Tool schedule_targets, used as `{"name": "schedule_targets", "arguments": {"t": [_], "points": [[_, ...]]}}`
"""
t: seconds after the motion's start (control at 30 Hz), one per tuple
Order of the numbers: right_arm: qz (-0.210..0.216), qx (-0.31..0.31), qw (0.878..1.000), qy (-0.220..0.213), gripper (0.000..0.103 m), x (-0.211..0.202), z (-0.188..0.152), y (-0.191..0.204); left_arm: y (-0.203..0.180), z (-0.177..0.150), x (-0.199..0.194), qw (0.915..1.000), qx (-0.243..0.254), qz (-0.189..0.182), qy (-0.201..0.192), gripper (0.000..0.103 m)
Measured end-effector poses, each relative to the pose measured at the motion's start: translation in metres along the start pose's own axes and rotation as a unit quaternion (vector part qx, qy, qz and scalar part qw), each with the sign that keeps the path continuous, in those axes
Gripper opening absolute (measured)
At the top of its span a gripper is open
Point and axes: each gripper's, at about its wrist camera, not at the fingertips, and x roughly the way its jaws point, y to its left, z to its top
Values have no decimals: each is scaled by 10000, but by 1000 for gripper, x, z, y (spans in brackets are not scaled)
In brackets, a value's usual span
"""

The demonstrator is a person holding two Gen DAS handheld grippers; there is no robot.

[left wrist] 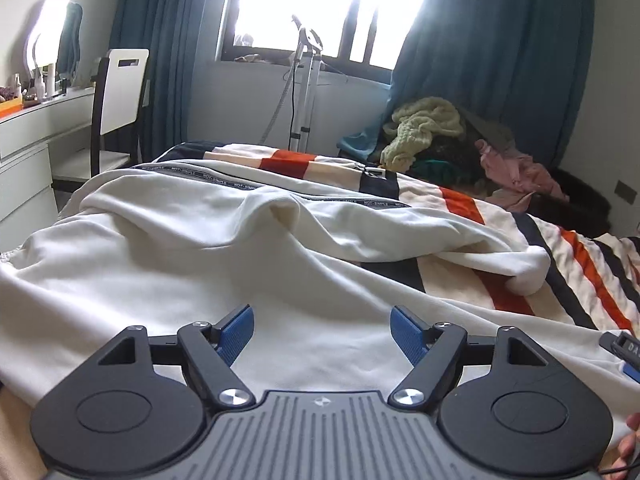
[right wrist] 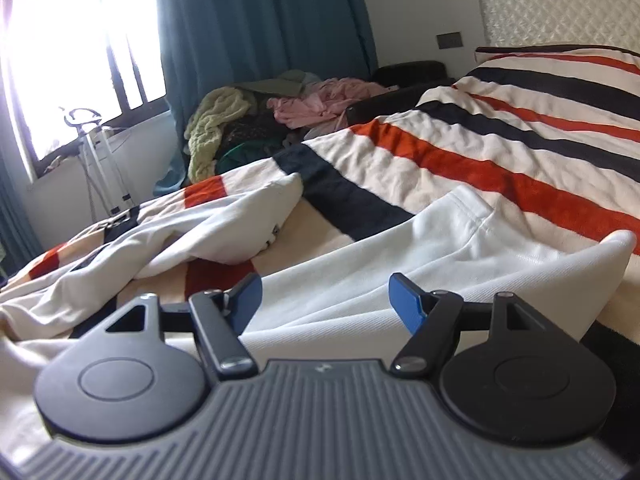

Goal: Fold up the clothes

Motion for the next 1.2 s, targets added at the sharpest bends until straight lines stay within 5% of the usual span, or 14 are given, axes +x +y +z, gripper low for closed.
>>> {"name": "schedule_targets", "arguments": {"t": [0.23,0.4,0.63,0.83,1.07,1.2], "points": [[404,35,9983,412,73,7,4,14,11,-9,0,9992,-346,-159,114,78],[864,628,9890,1023,73,58,20,11,13,-10,2,9987,-465,-166,142,80],[1186,1087,9798,1189,73,145,50,14,8,-13,19,9985,-464,-67,270,80],[845,1298,9829,996,74,218,79,2,2,-14,42,9974,-552,-156,444,80],[1585,2228,9530,1306,72,296,75,-29,-1,-19,82,9928,-789,-173,879,80],[1546,1498,9691,1207,72,319,88,-15,-6,-24,96,9927,-678,-110,994,80]]}}
